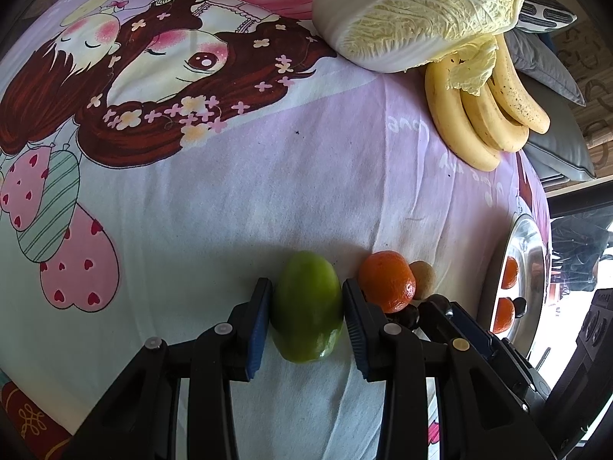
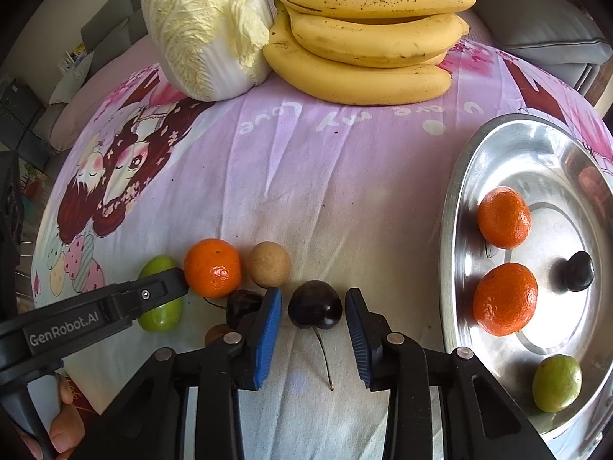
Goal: Organize fruits
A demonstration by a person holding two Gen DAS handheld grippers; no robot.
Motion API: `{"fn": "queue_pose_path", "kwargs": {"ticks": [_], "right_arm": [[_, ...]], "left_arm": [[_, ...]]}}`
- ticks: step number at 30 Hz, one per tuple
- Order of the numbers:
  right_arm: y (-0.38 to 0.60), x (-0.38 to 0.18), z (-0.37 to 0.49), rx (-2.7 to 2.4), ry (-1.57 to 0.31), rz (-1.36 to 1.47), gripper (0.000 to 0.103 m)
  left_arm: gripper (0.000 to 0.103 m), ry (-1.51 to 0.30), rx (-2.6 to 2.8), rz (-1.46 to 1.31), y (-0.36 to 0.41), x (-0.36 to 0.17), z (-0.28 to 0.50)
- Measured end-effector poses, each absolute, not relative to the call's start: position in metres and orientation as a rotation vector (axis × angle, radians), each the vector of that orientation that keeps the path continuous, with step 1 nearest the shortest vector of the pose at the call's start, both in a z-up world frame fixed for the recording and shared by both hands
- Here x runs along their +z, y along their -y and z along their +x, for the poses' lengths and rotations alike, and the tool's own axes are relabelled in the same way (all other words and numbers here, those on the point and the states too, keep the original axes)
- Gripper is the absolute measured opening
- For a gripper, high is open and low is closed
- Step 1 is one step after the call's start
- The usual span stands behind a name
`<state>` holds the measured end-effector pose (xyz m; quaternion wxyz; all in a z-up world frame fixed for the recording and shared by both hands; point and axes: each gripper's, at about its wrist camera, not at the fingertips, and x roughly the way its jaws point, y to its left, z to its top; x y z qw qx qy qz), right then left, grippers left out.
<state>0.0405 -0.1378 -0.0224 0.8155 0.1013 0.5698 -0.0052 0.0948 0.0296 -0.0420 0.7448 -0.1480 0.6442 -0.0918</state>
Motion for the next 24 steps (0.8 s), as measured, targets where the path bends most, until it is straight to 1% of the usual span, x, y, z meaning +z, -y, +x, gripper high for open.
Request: {"fn": "queue_pose_path", "kwargs": {"ticks": [1,4,24], "right_arm": [[0.1367,-0.0227,0.0407,-0.014,-1.216,0.209,0.036],[0.1369,-0.0242,0.0413,-0.027,-1.221,0.199,0.031],[0.1421,-0.0208,0.0352,-0.005,-1.2,0.253,0.029]], "left_arm": [[0.038,-1.41,-0.2,-0.32,-0.0288,-0.0419,0.0945],[0.038,-1.409,-0.198,-0.329,-0.0286,-0.0419,0.094],[0.038,-1.381,-0.199,-0.328,-0.0308,-0.0323,0.0934]]}}
